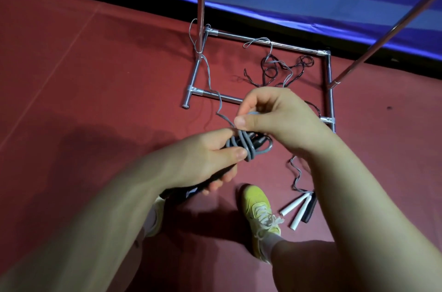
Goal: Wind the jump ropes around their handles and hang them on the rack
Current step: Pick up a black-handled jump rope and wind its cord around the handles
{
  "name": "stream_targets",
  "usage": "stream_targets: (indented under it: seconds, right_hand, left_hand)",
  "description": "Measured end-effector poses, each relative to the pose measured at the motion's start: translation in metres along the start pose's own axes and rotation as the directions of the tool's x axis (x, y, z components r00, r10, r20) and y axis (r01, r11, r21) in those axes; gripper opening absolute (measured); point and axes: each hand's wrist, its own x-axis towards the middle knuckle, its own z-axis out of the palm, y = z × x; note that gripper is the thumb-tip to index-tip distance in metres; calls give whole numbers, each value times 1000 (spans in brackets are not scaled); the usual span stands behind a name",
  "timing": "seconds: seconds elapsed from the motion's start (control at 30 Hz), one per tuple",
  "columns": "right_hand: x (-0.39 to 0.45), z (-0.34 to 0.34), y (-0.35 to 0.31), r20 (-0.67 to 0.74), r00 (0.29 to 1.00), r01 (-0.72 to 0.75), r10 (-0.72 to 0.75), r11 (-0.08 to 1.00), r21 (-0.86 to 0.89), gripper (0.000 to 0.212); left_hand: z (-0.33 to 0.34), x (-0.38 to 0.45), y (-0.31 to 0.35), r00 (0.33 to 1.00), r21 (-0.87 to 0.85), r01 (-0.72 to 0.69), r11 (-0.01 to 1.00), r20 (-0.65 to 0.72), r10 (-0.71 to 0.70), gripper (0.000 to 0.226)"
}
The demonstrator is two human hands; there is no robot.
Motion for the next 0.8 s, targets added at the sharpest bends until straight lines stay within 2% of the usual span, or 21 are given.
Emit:
stream_targets:
  seconds: [0.07, 0.13, 0.23, 0.3, 0.37, 0.4, 0.47, 0.53, 0.7, 0.8]
  right_hand:
    - [3, 0, 4, 118, 986, -145, 117, 952, 268, 8]
    - [7, 5, 7, 162, 971, -232, 178, 870, 436, 16]
    - [14, 11, 15, 66, 987, -159, 147, 823, 545, 18]
    - [18, 13, 18, 39, 989, -139, 141, 831, 538, 38]
    - [19, 13, 24, 35, 990, -139, 139, 873, 468, 54]
    - [19, 14, 26, 29, 992, -122, 119, 922, 368, 54]
    - [16, 16, 27, -18, 997, -74, 76, 991, 110, 40]
    - [13, 16, 24, -71, 996, -54, 50, 997, -54, 31]
    - [12, 22, 27, -125, 991, -65, 42, 982, -179, 40]
    - [13, 26, 30, -110, 991, -108, 80, 954, -279, 50]
  left_hand:
    - [1, -3, 2, 998, -81, -29, 996, 56, 34, 15]
    - [0, -3, 2, 996, -182, -54, 982, 67, 67, 23]
    - [-1, 1, 1, 995, -376, -85, 923, 17, 99, 38]
    - [-5, 3, 2, 994, -435, -106, 894, -63, 88, 33]
    - [-9, 5, 2, 988, -454, -105, 885, -147, 42, 23]
    - [-11, 6, 2, 983, -456, -97, 885, -183, 13, 23]
    - [-13, 8, 1, 970, -420, -68, 905, -240, -39, 20]
    - [-12, 12, -2, 958, -339, -34, 940, -279, -66, 15]
    - [-12, 13, -8, 940, -175, -40, 984, -340, -22, 7]
    - [-13, 13, -8, 943, -171, -35, 985, -332, -24, 6]
